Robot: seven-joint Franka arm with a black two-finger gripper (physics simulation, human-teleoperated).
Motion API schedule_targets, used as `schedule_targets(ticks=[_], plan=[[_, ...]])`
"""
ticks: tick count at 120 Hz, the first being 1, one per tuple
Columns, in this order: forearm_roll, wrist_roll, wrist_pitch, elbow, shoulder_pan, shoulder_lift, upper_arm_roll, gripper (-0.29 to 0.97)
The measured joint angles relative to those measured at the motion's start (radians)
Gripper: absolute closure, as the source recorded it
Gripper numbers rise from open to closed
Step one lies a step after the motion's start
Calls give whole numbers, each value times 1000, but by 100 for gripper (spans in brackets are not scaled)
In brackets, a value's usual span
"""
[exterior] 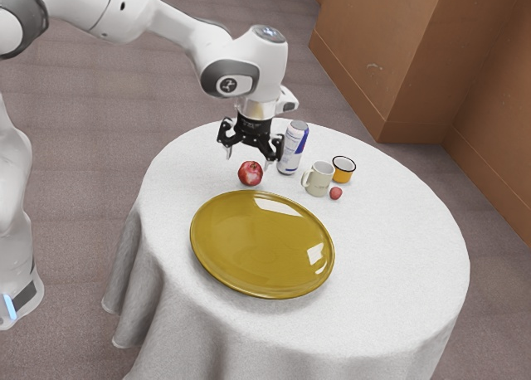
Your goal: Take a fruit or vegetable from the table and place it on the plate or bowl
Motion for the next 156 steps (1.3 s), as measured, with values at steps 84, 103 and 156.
schedule_targets(ticks=[84, 103, 156], plan=[[-16, 71, 56, 0, 12, 77, 1, 0], [-18, 78, 66, 0, 13, 88, 2, 0], [-19, 87, 88, 0, 12, 106, 2, 19]])
